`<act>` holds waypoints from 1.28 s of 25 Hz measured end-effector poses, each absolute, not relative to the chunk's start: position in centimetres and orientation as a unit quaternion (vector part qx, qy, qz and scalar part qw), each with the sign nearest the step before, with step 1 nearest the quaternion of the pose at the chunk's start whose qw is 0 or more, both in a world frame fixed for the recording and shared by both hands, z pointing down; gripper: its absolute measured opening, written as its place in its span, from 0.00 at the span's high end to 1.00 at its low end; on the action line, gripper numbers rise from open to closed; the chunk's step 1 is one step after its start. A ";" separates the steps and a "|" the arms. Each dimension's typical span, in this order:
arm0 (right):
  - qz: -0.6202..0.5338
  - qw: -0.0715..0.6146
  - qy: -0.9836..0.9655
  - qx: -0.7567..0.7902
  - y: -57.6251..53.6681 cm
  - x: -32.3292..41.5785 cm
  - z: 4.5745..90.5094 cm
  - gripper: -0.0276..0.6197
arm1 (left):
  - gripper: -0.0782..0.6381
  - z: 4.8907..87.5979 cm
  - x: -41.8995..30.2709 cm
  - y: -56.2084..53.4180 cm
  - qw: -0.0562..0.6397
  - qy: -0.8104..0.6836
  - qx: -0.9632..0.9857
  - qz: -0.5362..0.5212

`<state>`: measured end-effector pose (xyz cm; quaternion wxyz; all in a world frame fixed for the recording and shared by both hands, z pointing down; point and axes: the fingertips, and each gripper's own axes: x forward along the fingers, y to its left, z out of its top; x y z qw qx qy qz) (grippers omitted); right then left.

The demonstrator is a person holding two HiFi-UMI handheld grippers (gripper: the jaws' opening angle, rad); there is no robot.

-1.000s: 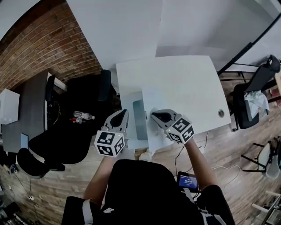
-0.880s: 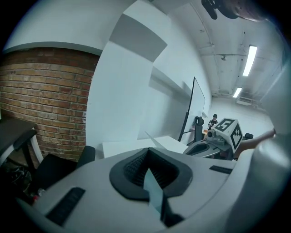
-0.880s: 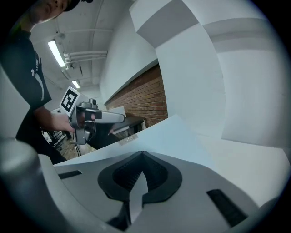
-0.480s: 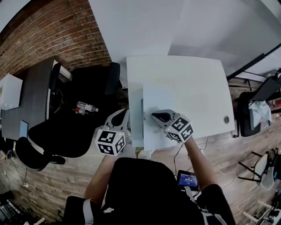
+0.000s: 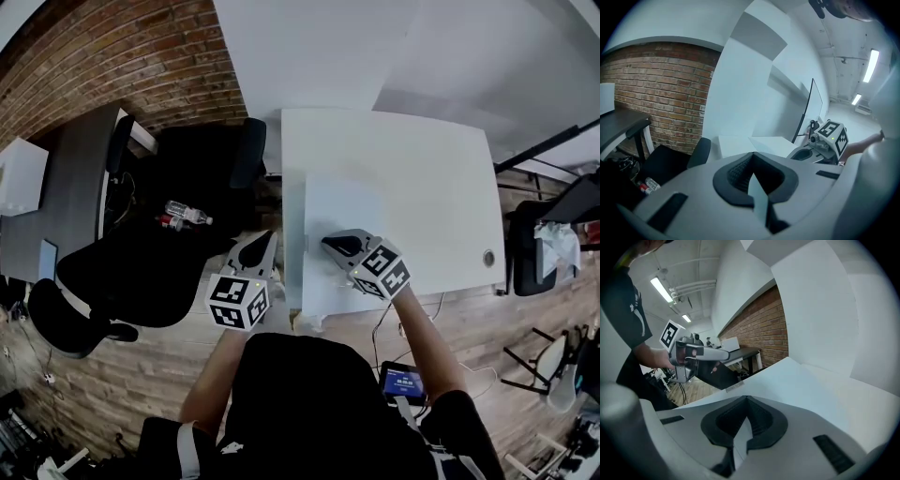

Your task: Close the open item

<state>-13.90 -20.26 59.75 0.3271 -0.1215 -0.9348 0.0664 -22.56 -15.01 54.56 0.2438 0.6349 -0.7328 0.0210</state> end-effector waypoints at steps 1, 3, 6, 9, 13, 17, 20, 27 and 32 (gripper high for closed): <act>0.067 0.329 -0.934 -0.124 -20.1 -14.1 60.0 0.90 | 0.88 54.8 -22.6 -14.9 0.246 -0.733 0.634 0.021; 0.069 0.333 -0.932 -0.128 -19.8 -14.4 60.5 0.90 | 0.88 55.3 -22.8 -14.6 0.252 -0.733 0.632 0.021; 0.072 0.340 -0.928 -0.133 -19.5 -14.8 61.3 0.90 | 0.88 56.1 -23.1 -14.4 0.260 -0.733 0.628 0.021; 0.078 0.346 -0.926 -0.133 -19.2 -15.3 61.8 0.90 | 0.88 56.8 -23.4 -14.2 0.267 -0.732 0.626 0.021; 0.080 0.350 -0.923 -0.136 -18.8 -16.0 62.6 0.90 | 0.88 57.6 -23.6 -14.2 0.273 -0.732 0.624 0.022; 0.076 0.358 -0.919 -0.147 -18.1 -16.4 63.3 0.90 | 0.88 58.3 -23.7 -13.9 0.280 -0.733 0.619 0.019; 0.072 0.365 -0.916 -0.150 -17.9 -16.7 64.0 0.90 | 0.88 58.9 -23.9 -13.6 0.285 -0.735 0.615 0.018; 0.082 0.369 -0.913 -0.154 -17.3 -17.5 64.9 0.90 | 0.88 60.1 -24.7 -13.0 0.296 -0.737 0.608 0.021; 0.078 0.379 -0.908 -0.162 -16.7 -17.8 66.0 0.90 | 0.88 60.6 -25.1 -12.8 0.302 -0.738 0.603 0.022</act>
